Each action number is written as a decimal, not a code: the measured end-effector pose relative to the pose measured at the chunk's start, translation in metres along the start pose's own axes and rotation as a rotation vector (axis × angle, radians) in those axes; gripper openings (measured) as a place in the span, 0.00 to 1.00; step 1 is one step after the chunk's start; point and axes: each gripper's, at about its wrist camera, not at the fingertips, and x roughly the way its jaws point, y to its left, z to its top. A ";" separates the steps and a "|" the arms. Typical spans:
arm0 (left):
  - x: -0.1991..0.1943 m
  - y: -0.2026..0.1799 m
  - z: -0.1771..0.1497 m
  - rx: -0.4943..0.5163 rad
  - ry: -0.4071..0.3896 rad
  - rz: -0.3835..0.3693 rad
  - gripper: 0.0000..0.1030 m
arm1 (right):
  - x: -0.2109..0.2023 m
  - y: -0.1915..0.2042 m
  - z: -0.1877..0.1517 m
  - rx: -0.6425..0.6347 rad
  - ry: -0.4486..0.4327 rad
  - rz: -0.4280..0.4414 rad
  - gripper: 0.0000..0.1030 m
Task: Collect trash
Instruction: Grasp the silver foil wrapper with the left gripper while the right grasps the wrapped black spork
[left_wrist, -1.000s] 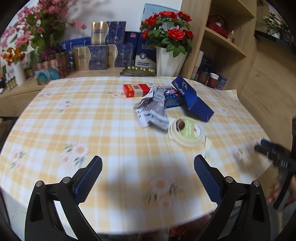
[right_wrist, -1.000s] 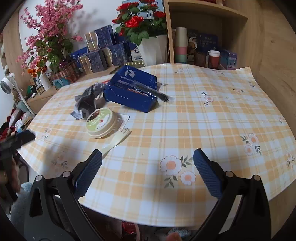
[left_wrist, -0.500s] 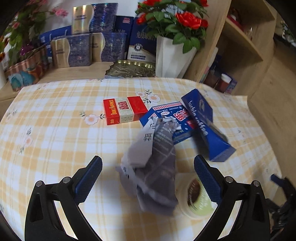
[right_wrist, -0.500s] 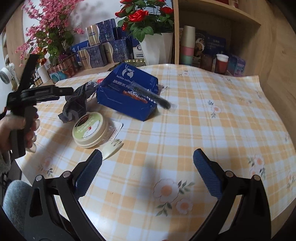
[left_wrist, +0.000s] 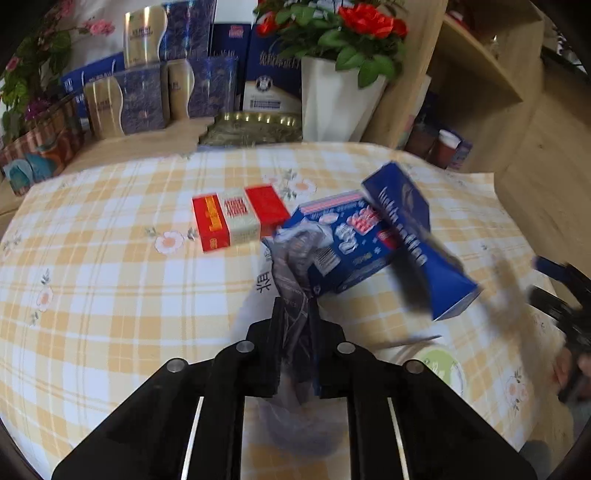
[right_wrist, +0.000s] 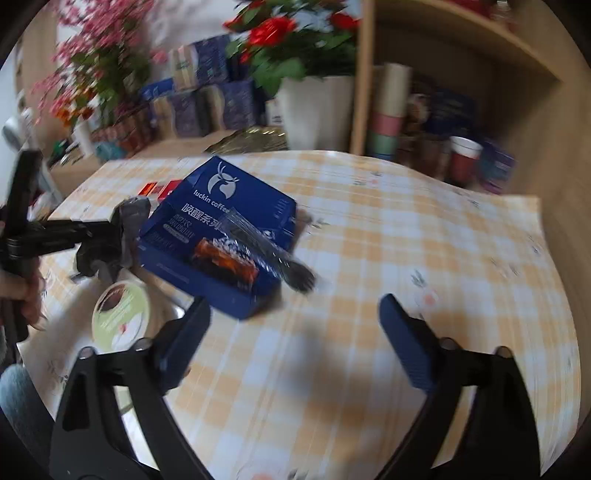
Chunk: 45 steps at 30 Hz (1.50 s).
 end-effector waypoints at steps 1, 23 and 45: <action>-0.003 -0.001 0.001 0.006 0.001 0.000 0.07 | 0.009 -0.001 0.005 -0.012 0.014 0.011 0.82; -0.065 0.032 -0.014 -0.023 -0.094 -0.064 0.04 | 0.105 -0.019 0.042 0.187 0.154 0.338 0.15; -0.172 -0.023 -0.118 0.018 -0.090 -0.145 0.04 | -0.097 0.030 -0.078 0.362 -0.147 0.399 0.14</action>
